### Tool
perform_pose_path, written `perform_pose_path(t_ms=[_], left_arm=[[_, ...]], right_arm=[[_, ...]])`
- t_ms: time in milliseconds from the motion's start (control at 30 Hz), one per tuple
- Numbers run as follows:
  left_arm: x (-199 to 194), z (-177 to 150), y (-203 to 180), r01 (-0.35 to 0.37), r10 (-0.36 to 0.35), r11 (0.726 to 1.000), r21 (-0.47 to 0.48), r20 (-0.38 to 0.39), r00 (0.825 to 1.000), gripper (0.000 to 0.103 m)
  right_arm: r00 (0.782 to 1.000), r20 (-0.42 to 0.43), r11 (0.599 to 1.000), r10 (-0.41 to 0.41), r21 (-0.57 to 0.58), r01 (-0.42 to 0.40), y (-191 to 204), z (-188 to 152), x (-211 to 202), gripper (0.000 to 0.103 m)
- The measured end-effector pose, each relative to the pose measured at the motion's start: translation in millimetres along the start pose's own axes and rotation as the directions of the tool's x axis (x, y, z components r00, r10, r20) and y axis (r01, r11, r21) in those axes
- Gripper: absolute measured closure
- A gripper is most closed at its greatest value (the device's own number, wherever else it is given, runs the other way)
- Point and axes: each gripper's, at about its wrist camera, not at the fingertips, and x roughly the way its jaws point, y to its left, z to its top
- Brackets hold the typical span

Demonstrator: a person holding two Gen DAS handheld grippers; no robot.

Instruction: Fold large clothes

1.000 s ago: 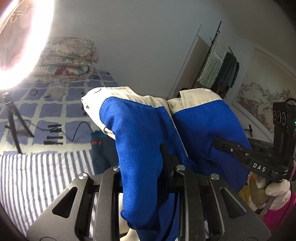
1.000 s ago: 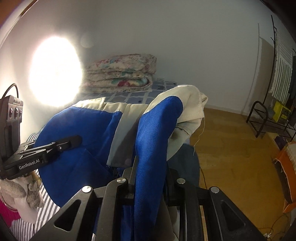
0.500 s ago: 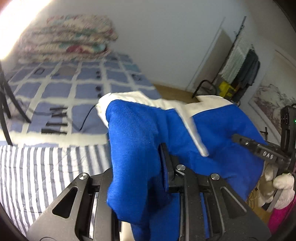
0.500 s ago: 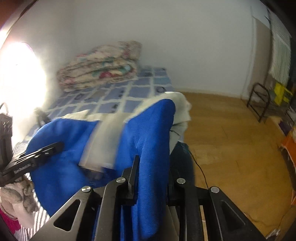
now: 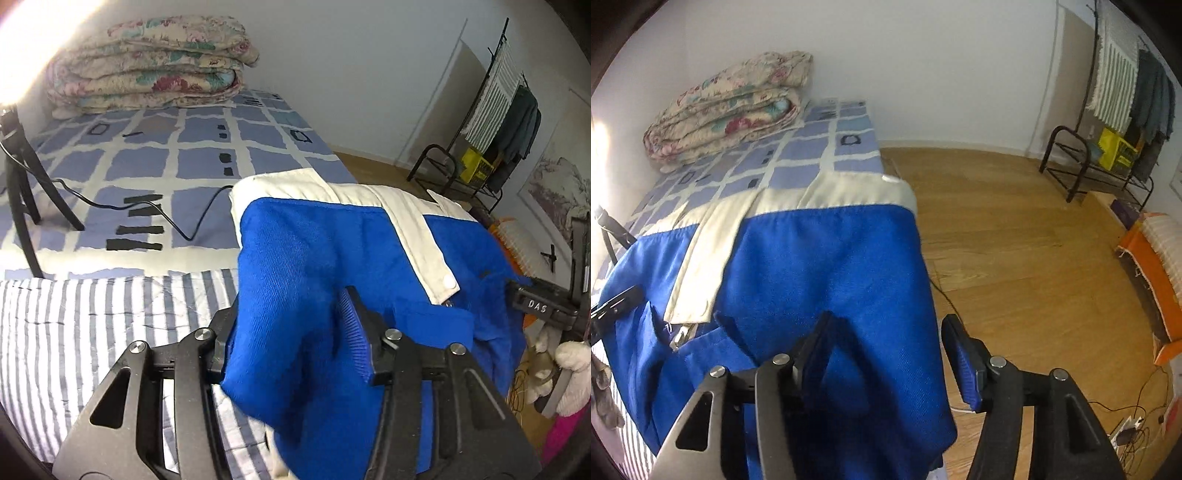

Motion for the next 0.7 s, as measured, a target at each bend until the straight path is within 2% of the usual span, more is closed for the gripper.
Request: perform_pose_path(t_ms=[367,700], left_arm=[[-52,-5,2,-0.005,0.005,1.000,0.001,0.052,0.999,0.054],[-132,-24,-12,0.009,-0.015,0.999,0.049,0.131,0.991,0.054]], right_arm=[[0.997,0.071,1.000,-0.015,-0.018,0.016,16,-1,-48,0.043],[0.985,0.169,1.000,0.011,-0.017,-0.008,34,-19,-130,0.043]])
